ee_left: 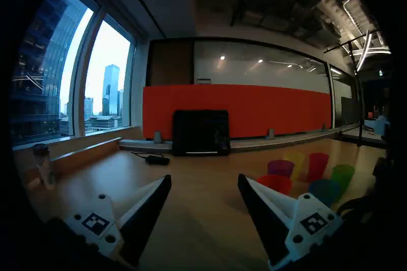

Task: Pour water

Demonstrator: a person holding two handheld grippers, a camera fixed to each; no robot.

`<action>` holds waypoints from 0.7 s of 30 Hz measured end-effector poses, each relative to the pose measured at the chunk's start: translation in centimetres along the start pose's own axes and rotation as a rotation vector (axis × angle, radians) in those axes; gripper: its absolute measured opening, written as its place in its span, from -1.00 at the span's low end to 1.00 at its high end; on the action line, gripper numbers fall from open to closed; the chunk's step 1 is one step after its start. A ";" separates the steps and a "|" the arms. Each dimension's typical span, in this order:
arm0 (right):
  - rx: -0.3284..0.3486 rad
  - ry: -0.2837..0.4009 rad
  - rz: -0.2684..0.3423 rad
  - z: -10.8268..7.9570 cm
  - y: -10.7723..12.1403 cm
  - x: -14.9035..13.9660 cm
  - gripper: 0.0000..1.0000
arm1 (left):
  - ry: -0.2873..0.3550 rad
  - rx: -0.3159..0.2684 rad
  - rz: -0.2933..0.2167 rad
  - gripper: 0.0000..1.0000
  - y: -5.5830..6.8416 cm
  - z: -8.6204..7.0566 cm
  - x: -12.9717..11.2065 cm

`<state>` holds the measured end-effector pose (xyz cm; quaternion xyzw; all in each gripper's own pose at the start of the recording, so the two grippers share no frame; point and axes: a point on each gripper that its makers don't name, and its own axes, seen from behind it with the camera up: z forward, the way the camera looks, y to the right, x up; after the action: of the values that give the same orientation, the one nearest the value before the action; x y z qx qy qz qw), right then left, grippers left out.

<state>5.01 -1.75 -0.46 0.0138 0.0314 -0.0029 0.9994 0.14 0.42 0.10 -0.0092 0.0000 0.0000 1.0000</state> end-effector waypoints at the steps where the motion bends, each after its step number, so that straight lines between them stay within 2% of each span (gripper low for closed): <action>1: 0.004 0.000 0.007 0.0 0.0 -0.2 0.99 | 0.000 0.000 0.000 0.94 0.0 0.0 0.0; 8: 0.018 -0.018 0.034 -0.1 0.0 -2.2 1.00 | 0.000 0.000 0.000 0.95 0.1 0.0 0.0; 21: -0.008 -0.040 0.002 0.0 0.8 -3.7 1.00 | 0.000 0.000 0.000 0.94 0.0 0.0 0.0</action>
<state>1.27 -0.98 -0.25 0.0099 0.0114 -0.0022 0.9999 0.14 0.43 0.13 -0.0092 0.0001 -0.0001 1.0000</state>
